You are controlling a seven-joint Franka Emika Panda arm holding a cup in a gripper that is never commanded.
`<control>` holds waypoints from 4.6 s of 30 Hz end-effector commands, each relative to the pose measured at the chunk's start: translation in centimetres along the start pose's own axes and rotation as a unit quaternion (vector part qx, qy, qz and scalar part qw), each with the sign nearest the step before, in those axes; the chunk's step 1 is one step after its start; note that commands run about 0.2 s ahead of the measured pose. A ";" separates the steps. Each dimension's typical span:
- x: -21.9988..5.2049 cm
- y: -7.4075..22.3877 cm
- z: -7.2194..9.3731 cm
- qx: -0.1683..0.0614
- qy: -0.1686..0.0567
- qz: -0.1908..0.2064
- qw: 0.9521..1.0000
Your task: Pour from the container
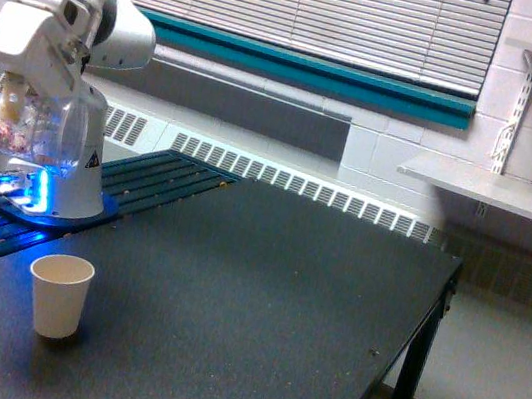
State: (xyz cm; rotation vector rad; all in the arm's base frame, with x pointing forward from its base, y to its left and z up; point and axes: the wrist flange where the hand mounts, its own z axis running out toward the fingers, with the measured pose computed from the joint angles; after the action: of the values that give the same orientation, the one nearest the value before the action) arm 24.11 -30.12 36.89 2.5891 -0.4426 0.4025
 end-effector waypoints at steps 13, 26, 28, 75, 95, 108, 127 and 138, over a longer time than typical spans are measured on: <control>1.6 0.2 -1.4 -0.012 0.014 -0.027 0.999; 0.8 -0.3 -1.1 -0.020 0.009 -0.042 0.999; 0.6 -0.5 -1.0 -0.021 0.007 -0.043 0.999; 0.6 -1.3 1.6 -0.019 0.012 -0.075 0.997; 0.7 -0.8 1.3 -0.019 0.015 -0.094 0.995; -1.1 1.4 0.9 -0.039 0.002 -0.095 0.995; -2.1 2.1 0.4 -0.055 -0.007 -0.097 0.994; -1.2 1.0 0.3 -0.054 -0.001 -0.111 0.992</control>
State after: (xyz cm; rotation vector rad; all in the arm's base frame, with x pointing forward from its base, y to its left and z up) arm 21.98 -31.34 36.56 2.5054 -0.2086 0.2952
